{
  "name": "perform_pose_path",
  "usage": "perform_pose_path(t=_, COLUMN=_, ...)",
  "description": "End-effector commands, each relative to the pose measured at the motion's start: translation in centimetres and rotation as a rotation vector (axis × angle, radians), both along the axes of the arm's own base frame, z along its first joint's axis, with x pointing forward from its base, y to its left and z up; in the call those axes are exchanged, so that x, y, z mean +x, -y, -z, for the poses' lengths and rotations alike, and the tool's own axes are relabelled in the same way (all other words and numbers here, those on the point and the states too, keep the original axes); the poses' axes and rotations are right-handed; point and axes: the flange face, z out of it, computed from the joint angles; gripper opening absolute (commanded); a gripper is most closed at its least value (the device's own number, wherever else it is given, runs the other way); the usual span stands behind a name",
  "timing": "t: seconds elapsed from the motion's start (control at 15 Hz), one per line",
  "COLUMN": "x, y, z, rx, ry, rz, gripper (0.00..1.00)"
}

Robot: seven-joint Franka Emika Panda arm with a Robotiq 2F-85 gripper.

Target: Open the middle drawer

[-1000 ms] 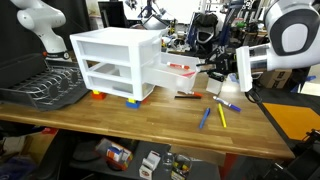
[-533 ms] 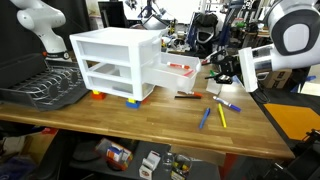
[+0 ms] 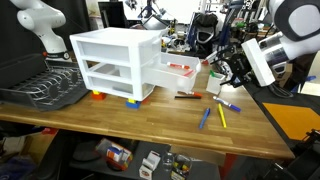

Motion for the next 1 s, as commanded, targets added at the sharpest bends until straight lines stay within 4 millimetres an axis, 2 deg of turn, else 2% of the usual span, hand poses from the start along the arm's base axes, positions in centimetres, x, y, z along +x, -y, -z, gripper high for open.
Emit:
perform_pose_path(t=0.0, x=-2.2, y=-2.4, z=-0.9, rx=-0.017, ry=-0.15, rz=0.053, gripper=1.0)
perform_pose_path(t=0.07, x=-2.8, y=-3.4, z=-0.9, rx=-0.014, ry=-0.185, rz=0.066, gripper=1.0)
perform_pose_path(t=0.13, x=-2.1, y=-2.7, z=-0.7, rx=-0.011, ry=-0.134, rz=0.038, gripper=1.0)
perform_pose_path(t=0.27, x=-2.8, y=-4.1, z=-0.7, rx=-0.007, ry=-0.175, rz=0.044, gripper=1.0)
perform_pose_path(t=0.93, x=-2.8, y=-3.6, z=-0.7, rx=-0.009, ry=-0.18, rz=0.06, gripper=1.0)
